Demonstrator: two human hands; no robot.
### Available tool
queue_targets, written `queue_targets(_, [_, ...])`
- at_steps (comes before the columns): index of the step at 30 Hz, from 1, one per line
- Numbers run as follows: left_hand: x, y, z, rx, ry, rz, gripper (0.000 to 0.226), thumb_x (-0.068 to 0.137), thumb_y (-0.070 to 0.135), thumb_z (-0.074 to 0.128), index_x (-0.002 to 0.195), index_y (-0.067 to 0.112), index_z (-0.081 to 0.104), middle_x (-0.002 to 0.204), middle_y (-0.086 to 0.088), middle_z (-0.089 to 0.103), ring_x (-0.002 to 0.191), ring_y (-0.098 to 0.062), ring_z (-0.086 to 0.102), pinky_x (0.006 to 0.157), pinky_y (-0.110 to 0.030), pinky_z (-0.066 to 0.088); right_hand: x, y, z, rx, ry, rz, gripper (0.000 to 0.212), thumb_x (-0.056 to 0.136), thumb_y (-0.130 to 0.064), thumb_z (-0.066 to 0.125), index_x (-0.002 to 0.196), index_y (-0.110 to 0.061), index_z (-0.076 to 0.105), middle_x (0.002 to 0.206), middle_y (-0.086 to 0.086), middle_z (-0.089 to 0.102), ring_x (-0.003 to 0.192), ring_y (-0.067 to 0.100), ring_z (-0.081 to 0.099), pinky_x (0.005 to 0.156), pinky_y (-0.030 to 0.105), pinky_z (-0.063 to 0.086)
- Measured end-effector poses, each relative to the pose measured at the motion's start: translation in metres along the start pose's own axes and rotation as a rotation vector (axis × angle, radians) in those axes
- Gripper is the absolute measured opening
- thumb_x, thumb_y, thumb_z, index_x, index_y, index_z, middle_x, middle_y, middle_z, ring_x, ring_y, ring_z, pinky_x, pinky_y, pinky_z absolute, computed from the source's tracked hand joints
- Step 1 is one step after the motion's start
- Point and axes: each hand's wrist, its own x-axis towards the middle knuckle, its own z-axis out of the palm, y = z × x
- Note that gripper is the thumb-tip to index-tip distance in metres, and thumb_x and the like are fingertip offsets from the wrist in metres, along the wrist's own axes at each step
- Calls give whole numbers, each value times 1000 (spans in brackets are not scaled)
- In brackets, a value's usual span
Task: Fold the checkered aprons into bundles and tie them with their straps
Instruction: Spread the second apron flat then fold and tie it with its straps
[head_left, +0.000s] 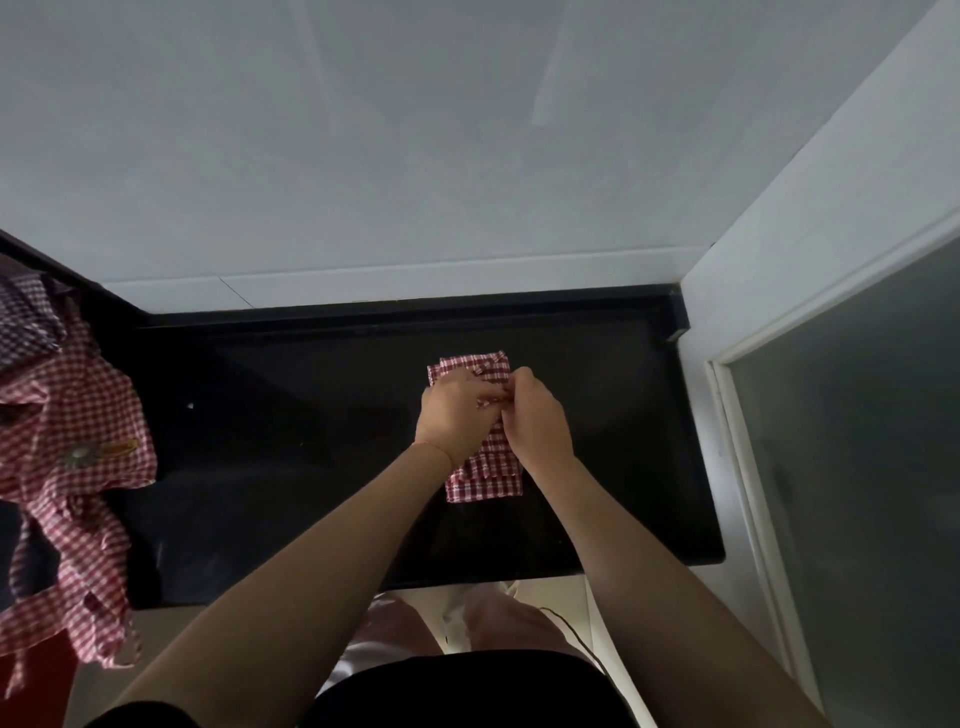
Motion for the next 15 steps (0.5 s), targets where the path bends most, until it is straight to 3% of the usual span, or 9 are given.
queue_targets(3, [-17, 10, 8, 42, 131, -78, 19, 96, 24, 62, 107, 27, 77, 94, 4, 59, 83, -14, 53, 71, -31, 49, -4, 1, -2, 73, 2, 49, 1, 100, -16, 52, 100, -17, 52, 88, -2, 58, 74, 11, 58, 63, 19, 45])
queue_targets(7, [-28, 8, 17, -94, 56, -189, 22, 100, 28, 57, 115, 28, 73, 106, 6, 61, 88, -6, 54, 70, -14, 40, -10, 5, -8, 256, -21, 138, 6, 96, -13, 61, 99, -17, 62, 93, -6, 63, 82, 7, 62, 72, 19, 50])
queue_targets(11, [-27, -4, 16, -269, 3, -268, 19, 100, 29, 56, 108, 23, 72, 107, 5, 62, 93, -6, 56, 74, -13, 39, -12, 17, -29, 538, -265, 315, 13, 87, -15, 74, 98, -17, 66, 99, 1, 70, 90, 13, 70, 82, 30, 59])
queue_targets(15, [-25, -5, 12, -334, -59, -332, 14, 100, 27, 55, 94, 21, 66, 100, 7, 56, 88, -6, 55, 74, -17, 42, -17, 22, -41, 623, -368, 321, 14, 91, -9, 68, 105, -10, 66, 103, 6, 70, 90, 12, 71, 72, 21, 58])
